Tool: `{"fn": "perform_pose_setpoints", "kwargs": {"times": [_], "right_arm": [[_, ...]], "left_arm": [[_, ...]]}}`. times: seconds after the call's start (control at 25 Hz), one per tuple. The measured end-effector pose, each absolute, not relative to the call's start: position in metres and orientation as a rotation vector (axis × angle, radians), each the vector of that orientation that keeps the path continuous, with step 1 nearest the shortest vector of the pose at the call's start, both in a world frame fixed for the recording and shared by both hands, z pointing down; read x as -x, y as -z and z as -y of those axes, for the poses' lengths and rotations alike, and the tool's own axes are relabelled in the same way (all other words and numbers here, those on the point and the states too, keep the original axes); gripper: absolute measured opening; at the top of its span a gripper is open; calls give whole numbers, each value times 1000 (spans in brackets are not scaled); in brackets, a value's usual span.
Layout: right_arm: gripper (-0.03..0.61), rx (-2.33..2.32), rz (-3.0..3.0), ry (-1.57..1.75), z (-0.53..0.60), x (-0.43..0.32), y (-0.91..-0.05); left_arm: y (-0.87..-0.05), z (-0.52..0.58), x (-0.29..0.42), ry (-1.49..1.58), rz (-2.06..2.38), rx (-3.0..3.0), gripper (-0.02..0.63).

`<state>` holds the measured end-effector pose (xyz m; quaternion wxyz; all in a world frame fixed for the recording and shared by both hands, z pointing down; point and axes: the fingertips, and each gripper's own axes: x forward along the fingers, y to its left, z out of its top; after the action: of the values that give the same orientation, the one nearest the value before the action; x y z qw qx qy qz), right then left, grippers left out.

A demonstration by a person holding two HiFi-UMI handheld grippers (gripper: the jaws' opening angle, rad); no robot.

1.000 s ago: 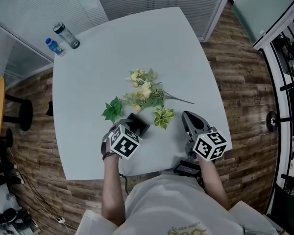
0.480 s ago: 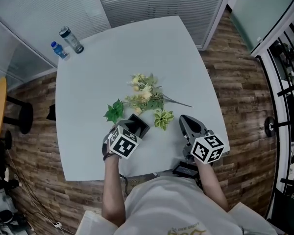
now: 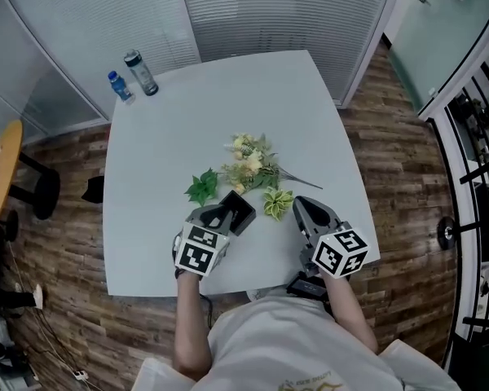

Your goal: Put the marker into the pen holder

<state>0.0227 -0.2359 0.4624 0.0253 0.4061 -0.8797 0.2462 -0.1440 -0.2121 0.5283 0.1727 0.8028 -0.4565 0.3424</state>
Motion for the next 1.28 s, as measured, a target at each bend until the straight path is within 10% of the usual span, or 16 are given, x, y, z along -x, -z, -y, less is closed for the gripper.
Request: {"fn": "perform_pose_setpoints", "kwargs": {"times": [0.52,1.28], "right_arm": [[15,-1253,2756,-621,219,-6,-435],[15,-1228,2744,-604,217,3,-439]], "left_arm": [[-444,202,166,-424,1588,-2329,11],[-462,198,166,-450,1521,-2312,11]]}}
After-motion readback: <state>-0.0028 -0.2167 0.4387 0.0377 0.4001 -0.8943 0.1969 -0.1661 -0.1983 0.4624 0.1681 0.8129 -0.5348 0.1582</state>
